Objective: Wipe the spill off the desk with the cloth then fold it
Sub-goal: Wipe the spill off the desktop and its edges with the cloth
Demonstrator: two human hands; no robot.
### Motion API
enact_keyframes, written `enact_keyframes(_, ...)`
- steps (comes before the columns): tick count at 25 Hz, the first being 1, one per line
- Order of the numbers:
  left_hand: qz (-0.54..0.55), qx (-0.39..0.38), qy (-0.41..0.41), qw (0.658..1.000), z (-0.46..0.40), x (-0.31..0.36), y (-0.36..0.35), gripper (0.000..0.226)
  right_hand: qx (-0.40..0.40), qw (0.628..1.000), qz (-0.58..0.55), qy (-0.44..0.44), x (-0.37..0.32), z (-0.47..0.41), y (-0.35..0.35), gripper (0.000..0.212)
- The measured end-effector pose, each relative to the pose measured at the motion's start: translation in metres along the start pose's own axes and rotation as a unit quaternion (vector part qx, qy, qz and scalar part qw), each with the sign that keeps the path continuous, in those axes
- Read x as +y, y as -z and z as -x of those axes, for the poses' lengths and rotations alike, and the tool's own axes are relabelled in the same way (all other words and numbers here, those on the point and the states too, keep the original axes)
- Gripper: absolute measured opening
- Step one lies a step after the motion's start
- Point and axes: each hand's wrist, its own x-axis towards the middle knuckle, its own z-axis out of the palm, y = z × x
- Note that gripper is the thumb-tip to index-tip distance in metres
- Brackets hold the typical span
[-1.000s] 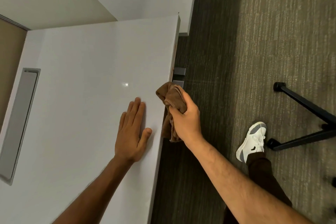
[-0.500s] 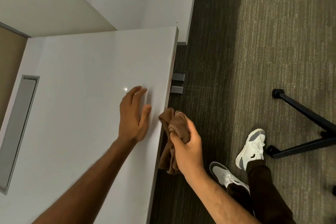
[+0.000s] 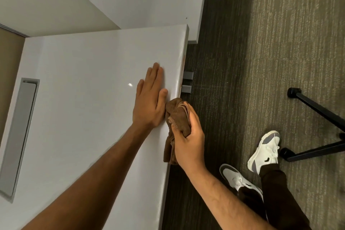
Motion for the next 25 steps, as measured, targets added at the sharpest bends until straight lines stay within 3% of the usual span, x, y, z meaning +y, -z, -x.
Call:
enact_keyframes(10,-0.03,-0.009,0.004,1.0,-0.002,-0.001,-0.003,0.066,0.007,1.0,0.009,0.024,-0.023,-0.076,0.006,0.055)
enact_keyframes(19,-0.028,-0.005,-0.002,1.0,0.001,0.0,-0.004,0.064,-0.096,0.994,-0.017,-0.055,0.007,-0.001,0.032,0.052)
enact_keyframes(25,-0.034,-0.003,-0.005,0.999,0.001,-0.003,-0.007,0.063,-0.044,0.998,-0.022,-0.029,-0.008,-0.031,0.015,0.049)
